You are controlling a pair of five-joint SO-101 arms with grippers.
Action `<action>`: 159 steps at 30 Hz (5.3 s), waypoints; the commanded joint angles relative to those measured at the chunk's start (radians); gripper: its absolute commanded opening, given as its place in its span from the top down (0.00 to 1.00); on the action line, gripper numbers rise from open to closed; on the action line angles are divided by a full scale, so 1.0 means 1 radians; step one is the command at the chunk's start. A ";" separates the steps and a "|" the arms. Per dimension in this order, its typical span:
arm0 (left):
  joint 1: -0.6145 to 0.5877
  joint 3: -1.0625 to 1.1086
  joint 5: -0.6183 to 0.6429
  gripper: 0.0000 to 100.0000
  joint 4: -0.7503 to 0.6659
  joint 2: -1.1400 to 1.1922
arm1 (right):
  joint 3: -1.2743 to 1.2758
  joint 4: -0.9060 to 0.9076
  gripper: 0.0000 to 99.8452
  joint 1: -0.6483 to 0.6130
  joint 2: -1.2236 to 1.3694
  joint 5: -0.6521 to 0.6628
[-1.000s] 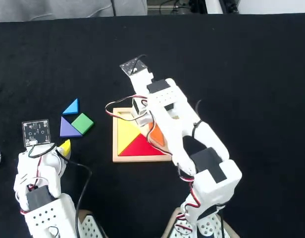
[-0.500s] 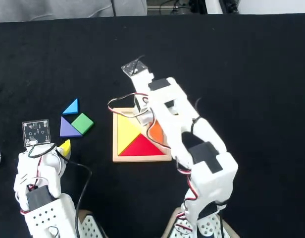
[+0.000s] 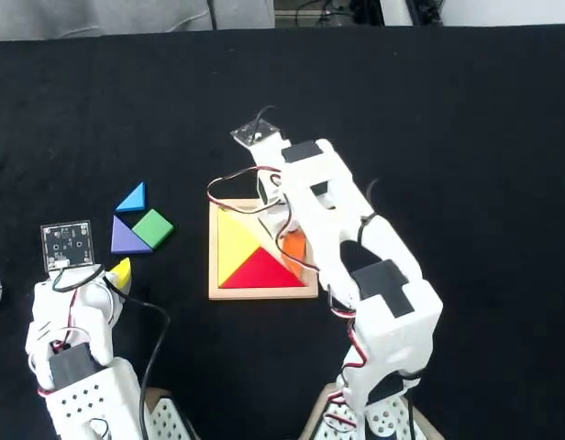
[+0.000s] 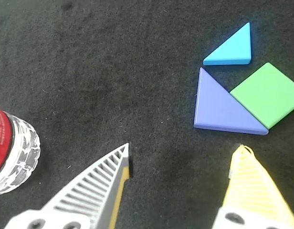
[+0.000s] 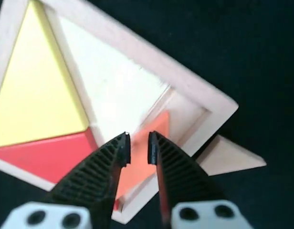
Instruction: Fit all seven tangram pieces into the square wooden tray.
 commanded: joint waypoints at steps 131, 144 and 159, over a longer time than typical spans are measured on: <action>0.292 -0.219 0.054 0.67 -0.345 0.641 | 0.002 -0.210 0.97 0.319 -0.002 -0.293; 0.292 -0.202 0.052 0.67 -0.351 0.628 | 0.013 -0.157 0.97 0.316 -0.091 -0.203; 0.292 -0.199 0.052 0.67 -0.353 0.628 | 0.090 -0.137 0.98 0.163 -0.111 -0.206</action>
